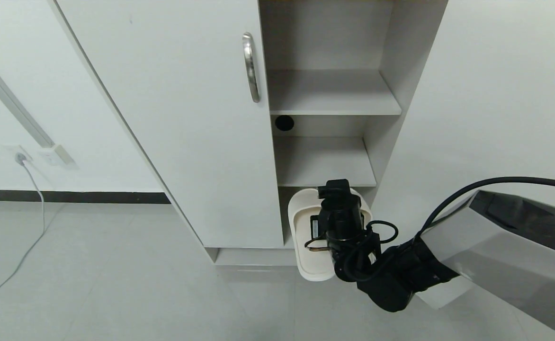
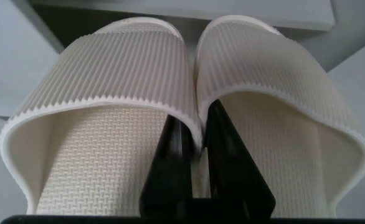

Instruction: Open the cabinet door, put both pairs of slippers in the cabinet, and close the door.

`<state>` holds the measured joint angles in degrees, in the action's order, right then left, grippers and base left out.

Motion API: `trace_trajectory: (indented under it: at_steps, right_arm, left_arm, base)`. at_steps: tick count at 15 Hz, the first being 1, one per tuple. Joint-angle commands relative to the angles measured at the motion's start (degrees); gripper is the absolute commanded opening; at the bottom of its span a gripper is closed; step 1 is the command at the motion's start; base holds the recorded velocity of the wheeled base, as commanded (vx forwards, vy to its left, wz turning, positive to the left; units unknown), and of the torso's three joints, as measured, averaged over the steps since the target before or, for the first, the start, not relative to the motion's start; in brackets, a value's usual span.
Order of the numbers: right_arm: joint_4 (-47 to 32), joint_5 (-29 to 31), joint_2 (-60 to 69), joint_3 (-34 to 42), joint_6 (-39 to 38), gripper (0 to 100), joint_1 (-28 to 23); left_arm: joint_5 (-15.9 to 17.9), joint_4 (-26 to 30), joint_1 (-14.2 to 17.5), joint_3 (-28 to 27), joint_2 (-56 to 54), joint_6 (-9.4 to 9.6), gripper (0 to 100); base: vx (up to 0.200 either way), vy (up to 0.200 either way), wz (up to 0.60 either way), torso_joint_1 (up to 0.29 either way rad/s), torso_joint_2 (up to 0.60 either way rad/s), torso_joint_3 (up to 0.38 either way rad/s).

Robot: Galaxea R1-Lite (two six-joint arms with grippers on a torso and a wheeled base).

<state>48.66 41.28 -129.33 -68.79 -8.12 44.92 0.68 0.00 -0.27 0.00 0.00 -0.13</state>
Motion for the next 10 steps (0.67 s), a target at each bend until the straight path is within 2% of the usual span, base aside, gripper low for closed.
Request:
trace_trajectory:
  at_steps: [1,5,10]
  right_arm:
    - [2.4,0.56,1.19,0.41,1.35,0,0.17]
    - [13.21,1.0,0.31,3.66,7.94,0,0.08]
    - [13.3,1.0,-1.19,3.31,7.68,0,-0.19]
  left_arm:
    - [0.02,0.0,0.0,0.0,0.09,-0.04,0]
    - [0.02,0.0,0.09,0.0,0.09,-0.04,0]
    - [0.02,0.0,0.09,0.0,0.09,-0.04,0]
  base:
    - [0.0,0.0,0.0,0.007,0.0,-0.129]
    - [0.0,0.0,0.0,0.0,0.0,0.0]
    - [0.0,0.0,0.0,0.0,0.0,0.0]
